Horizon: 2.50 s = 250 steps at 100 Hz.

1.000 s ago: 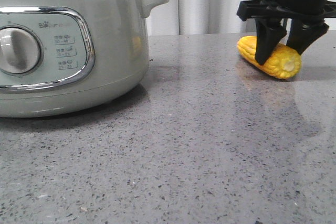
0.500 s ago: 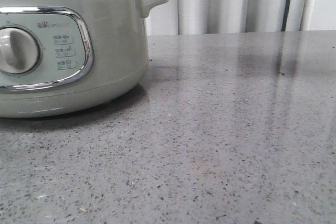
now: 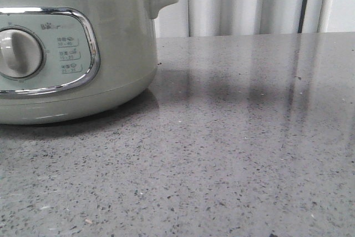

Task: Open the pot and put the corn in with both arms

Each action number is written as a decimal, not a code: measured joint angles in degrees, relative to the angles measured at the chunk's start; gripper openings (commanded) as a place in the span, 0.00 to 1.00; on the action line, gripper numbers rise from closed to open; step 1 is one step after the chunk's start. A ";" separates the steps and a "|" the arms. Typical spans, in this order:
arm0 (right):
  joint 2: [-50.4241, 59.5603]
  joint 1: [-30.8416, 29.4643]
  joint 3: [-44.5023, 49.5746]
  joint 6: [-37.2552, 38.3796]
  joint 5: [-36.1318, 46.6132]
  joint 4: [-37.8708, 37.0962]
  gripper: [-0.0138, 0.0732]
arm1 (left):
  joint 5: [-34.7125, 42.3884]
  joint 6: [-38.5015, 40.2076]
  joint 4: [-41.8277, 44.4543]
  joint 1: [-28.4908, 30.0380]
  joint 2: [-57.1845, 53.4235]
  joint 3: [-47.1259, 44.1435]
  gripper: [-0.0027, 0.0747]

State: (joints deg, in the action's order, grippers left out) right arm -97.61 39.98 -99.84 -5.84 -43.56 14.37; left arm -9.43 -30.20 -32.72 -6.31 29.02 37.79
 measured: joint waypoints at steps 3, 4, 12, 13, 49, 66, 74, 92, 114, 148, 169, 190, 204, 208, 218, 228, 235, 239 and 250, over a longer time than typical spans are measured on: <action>-0.79 0.00 0.00 0.00 0.00 0.00 0.26 | -0.01 0.00 0.00 0.00 0.00 0.00 0.51; -0.98 0.00 0.00 0.00 0.00 0.00 0.29 | -0.20 0.00 0.00 0.00 0.00 0.00 0.51; -2.44 0.00 0.00 -0.04 -0.73 0.00 0.48 | -1.30 0.00 0.00 0.00 0.00 0.00 0.51; -2.45 0.00 0.00 -0.04 -0.83 0.00 0.51 | -1.61 0.00 0.00 0.00 0.00 0.00 0.51; -0.29 0.10 0.00 -0.04 -1.36 0.50 0.74 | -6.05 0.00 0.00 0.00 0.00 0.00 0.51; 6.14 0.05 0.00 -0.04 -2.46 -2.08 0.45 | -6.69 0.00 0.00 0.00 0.00 0.00 0.51; 9.92 0.05 0.11 -0.04 -4.36 -4.87 0.27 | -7.19 0.00 0.00 0.00 -0.28 0.00 0.51; 22.58 0.05 6.83 -0.14 -4.45 -11.70 0.16 | -7.32 0.00 0.00 0.00 -4.03 0.00 0.38; 46.81 0.05 28.52 -0.14 4.25 -20.35 0.16 | -7.32 0.00 0.00 0.00 -11.36 -2.71 0.07; 84.57 -1.88 61.60 0.32 17.04 -29.67 0.16 | -6.46 0.00 -5.09 0.00 -16.16 -14.81 0.01; 93.98 -3.10 66.59 0.44 17.95 -31.89 0.16 | -5.26 0.00 -10.84 0.00 -16.16 -17.69 0.01; 94.41 -3.10 66.83 0.54 17.60 -31.89 0.16 | -5.31 0.00 -12.27 0.00 -16.16 -17.78 0.01; 94.41 -3.10 66.96 0.54 17.60 -31.97 0.16 | -5.31 0.10 -13.37 0.00 -16.16 -17.78 0.01; 94.41 -3.10 67.00 0.54 17.60 -31.97 0.16 | -5.31 0.10 -13.49 0.00 -16.16 -17.78 0.01; 94.41 -3.10 67.00 0.54 17.60 -31.97 0.16 | -5.31 0.10 -13.56 0.00 -16.16 -17.78 0.01; 94.41 -3.10 67.00 0.54 17.60 -31.97 0.16 | -5.31 0.10 -13.56 0.00 -16.16 -17.78 0.01; 94.41 -3.10 67.00 0.54 17.60 -31.97 0.16 | -5.19 0.10 -13.56 0.00 -16.16 -18.29 0.01; 94.41 -3.10 67.00 0.54 17.60 -31.97 0.16 | -5.19 0.10 -13.45 0.00 -16.16 -18.90 0.01; 94.41 -3.10 67.00 0.54 17.60 -31.97 0.16 | -4.56 0.20 -5.59 0.00 -17.24 -21.33 0.01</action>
State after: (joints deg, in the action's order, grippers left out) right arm -3.20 36.88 -32.85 -5.30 -25.96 -17.61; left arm -13.99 -30.00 -38.31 -6.31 11.78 16.46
